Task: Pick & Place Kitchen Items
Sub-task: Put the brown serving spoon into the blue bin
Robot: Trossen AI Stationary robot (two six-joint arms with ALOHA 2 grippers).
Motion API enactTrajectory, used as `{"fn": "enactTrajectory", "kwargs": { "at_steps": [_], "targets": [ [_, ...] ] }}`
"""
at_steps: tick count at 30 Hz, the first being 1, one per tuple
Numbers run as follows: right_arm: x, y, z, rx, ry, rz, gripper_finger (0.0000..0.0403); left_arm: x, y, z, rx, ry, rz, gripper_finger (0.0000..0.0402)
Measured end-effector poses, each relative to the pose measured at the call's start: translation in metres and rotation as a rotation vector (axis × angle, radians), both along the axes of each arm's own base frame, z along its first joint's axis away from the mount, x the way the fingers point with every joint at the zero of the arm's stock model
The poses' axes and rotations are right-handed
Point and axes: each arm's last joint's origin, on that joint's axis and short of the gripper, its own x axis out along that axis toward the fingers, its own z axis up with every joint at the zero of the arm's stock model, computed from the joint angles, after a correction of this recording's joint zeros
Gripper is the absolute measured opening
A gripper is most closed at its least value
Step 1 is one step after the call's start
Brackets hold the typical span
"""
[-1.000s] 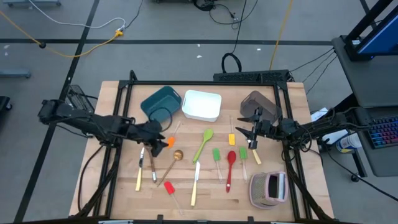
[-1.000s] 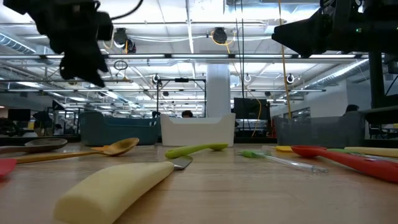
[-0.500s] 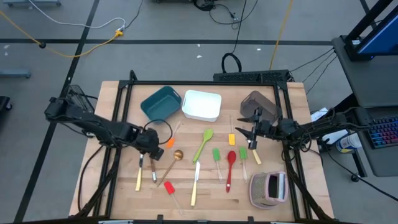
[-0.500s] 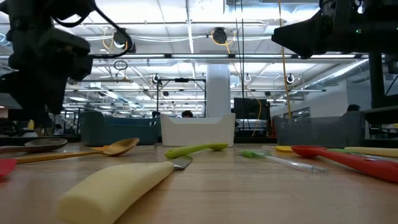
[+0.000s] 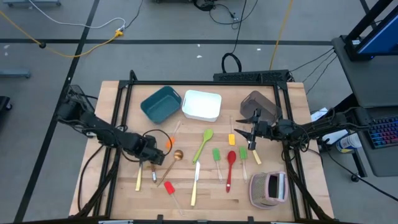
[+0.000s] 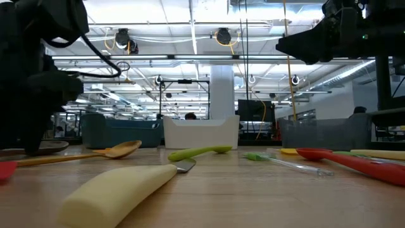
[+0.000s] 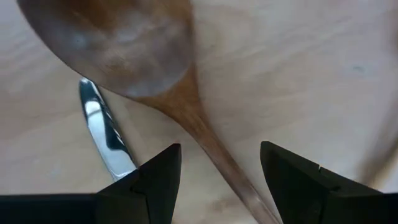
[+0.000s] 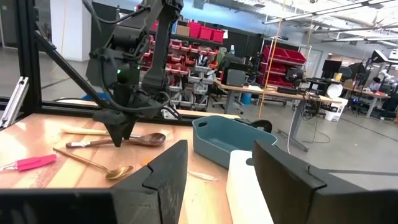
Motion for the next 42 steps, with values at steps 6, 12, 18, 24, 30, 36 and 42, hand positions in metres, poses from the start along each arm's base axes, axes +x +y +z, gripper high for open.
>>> {"fn": "enactTrajectory", "kwargs": {
  "at_steps": [6, 12, 18, 24, 30, 36, 42],
  "targets": [
    [0.0, 0.0, -0.001, -0.008, 0.01, -0.001, 0.0173, 0.002, -0.001, -0.004, 0.038, 0.008, 0.014, 0.0205],
    [0.0, 0.0, -0.001, -0.008, 0.013, -0.001, 0.0173, 0.001, 0.0, -0.005, 0.059, 0.011, 0.033, 0.0121],
    [0.0, 0.0, -0.001, -0.008, 0.013, -0.001, 0.0173, 0.001, 0.002, -0.005, 0.101, -0.007, 0.032, 0.0041],
    [0.0, 0.0, -0.001, -0.008, 0.013, -0.001, 0.0173, 0.003, 0.003, -0.004, 0.146, -0.04, 0.039, 0.0015],
    [0.0, 0.0, -0.001, 0.011, 0.009, 0.001, 0.0173, 0.012, 0.003, 0.006, 0.242, -0.124, -0.029, 0.0028],
    [0.0, 0.0, -0.001, 0.027, 0.006, 0.003, 0.0173, 0.031, 0.007, 0.035, 0.301, -0.197, -0.186, 0.0012],
    [0.0, 0.0, -0.001, 0.035, 0.007, 0.004, 0.0173, 0.046, 0.022, 0.068, 0.382, -0.187, -0.317, 0.003]
  ]
}}
